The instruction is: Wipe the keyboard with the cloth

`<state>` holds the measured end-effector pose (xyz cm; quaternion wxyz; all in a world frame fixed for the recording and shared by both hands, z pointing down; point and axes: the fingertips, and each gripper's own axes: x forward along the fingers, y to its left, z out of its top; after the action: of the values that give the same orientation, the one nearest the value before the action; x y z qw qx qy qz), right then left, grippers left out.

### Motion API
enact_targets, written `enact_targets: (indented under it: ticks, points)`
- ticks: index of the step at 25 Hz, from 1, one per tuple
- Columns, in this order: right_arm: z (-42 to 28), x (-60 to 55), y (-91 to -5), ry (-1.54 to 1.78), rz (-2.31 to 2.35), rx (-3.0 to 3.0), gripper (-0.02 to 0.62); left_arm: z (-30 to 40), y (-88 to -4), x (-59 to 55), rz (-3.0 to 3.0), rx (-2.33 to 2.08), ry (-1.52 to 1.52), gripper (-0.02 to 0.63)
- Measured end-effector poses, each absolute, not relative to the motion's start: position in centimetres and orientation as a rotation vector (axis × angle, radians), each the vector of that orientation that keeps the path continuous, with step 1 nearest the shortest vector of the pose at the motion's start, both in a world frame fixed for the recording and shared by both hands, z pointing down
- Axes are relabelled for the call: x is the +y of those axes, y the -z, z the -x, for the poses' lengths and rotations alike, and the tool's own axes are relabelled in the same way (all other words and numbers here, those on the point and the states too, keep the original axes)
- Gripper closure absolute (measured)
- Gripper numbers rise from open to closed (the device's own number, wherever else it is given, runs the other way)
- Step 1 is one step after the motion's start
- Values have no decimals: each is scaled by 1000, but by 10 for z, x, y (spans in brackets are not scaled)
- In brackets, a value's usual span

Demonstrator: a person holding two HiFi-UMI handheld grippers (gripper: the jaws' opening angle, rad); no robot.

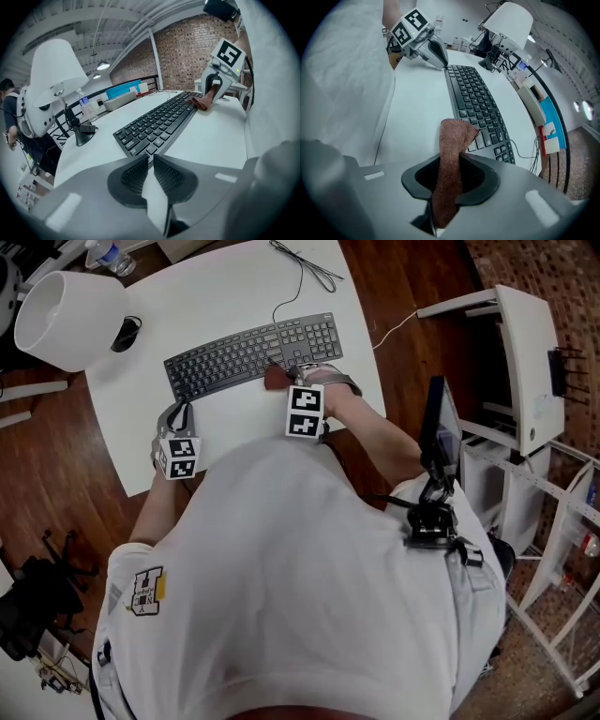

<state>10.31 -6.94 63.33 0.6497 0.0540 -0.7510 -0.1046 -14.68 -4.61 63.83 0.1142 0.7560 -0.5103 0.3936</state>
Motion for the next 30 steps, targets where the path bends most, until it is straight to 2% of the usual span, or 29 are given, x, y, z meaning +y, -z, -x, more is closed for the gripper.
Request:
enact_targets:
  ticks: [6, 10, 14, 30]
  points:
    - [-90, -121, -616, 260, -209, -1735, 508, 146, -638, -46, -2217, -1490, -1143, 569]
    - [-61, -192, -605, 306, -302, -1747, 508, 145, -638, -48, -2212, -1494, -1134, 569]
    - [-28, -216, -611, 342, -258, -1738, 508, 143, -637, -47, -2202, -1491, -1135, 569]
    - [-39, -74, -631, 313, -72, -1735, 508, 146, -639, -46, -2264, -1448, -1142, 569]
